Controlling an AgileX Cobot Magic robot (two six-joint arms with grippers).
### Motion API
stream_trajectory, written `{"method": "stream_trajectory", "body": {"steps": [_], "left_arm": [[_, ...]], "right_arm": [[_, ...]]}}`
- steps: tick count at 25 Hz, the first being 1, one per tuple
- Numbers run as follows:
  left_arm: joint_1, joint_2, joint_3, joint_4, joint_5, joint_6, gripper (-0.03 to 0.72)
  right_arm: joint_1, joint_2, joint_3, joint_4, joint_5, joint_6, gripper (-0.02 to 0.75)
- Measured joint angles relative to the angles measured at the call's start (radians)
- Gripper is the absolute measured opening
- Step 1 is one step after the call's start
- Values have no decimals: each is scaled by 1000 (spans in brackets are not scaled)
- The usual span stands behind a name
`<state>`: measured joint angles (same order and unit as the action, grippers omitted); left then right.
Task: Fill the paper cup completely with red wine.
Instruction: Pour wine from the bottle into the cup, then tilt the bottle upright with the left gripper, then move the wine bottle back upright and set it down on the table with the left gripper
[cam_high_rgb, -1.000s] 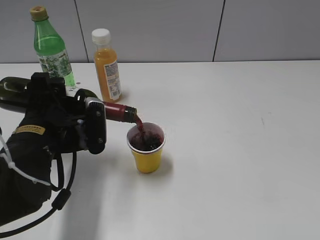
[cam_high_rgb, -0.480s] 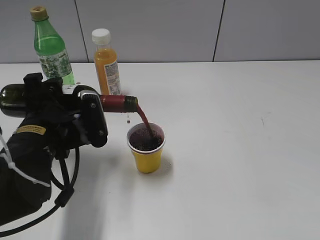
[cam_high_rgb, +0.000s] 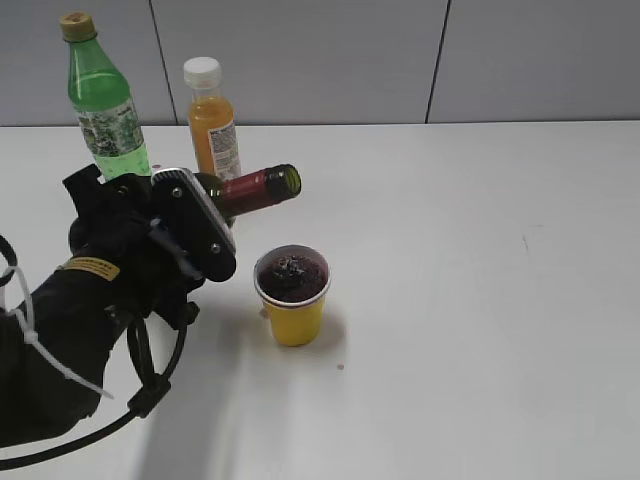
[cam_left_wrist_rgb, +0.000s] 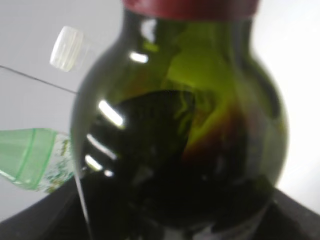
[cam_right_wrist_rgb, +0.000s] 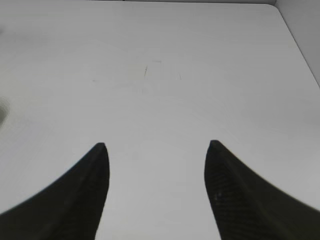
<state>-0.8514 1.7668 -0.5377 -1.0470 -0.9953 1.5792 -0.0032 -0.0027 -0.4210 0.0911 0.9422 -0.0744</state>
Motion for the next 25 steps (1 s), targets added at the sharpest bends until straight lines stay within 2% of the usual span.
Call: {"method": "stream_trajectory", "body": {"steps": [6,11,14,17,23,25], "left_arm": [[19,0,0,165,51,-277,551],[96,0,0,278,87,-462,551],[159,0,0,374,107,-630,551],[234,0,0,539,111,-841,551],[416,0,-12,1041,116,-1411,551],[473,1,-32,1194,117,-1562,551]], "right_arm": [[0,0,0,0,0,0,460],[0,0,0,0,0,0,460],[0,0,0,0,0,0,460],[0,0,0,0,0,-1,460],[0,0,0,0,0,-1,460],[0,0,0,0,0,-1,460]]}}
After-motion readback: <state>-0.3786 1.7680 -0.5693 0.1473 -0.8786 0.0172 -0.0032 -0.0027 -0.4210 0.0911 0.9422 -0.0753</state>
